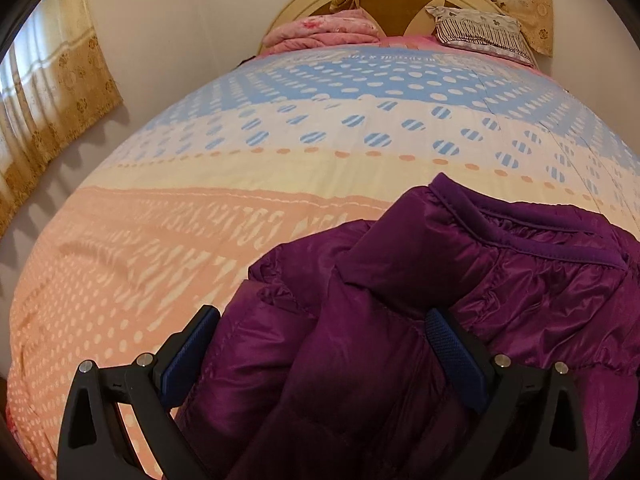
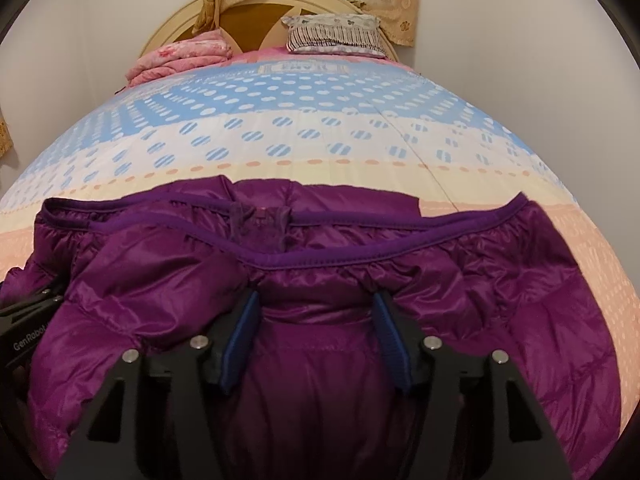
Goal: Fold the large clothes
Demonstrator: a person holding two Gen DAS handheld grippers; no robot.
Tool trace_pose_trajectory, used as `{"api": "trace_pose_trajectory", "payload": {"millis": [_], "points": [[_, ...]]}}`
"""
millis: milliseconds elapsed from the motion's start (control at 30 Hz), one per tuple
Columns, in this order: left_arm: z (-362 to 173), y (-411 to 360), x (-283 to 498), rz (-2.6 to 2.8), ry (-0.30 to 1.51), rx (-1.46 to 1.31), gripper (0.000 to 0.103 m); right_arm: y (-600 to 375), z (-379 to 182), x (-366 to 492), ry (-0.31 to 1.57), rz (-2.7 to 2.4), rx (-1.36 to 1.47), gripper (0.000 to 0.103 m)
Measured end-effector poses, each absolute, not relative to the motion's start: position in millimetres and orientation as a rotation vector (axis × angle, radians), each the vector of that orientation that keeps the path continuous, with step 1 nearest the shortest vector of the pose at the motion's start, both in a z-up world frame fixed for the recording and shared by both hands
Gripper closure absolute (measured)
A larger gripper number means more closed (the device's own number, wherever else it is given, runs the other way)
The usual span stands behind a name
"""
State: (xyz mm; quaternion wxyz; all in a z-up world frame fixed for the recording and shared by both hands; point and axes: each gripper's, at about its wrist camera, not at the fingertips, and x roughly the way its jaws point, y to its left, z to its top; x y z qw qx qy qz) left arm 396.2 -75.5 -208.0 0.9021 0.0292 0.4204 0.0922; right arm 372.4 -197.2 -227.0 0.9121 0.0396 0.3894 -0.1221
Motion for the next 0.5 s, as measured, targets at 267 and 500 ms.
{"api": "trace_pose_trajectory", "payload": {"millis": [267, 500], "points": [[-209.4, -61.8, 403.1, 0.191, 0.877, 0.065, 0.001, -196.0, -230.2, 379.7, 0.823, -0.258, 0.064, 0.038], [-209.7, -60.3, 403.2, 0.192, 0.877, 0.069, 0.001, -191.4, -231.3, 381.8, 0.831, -0.279, 0.031, 0.038]]}}
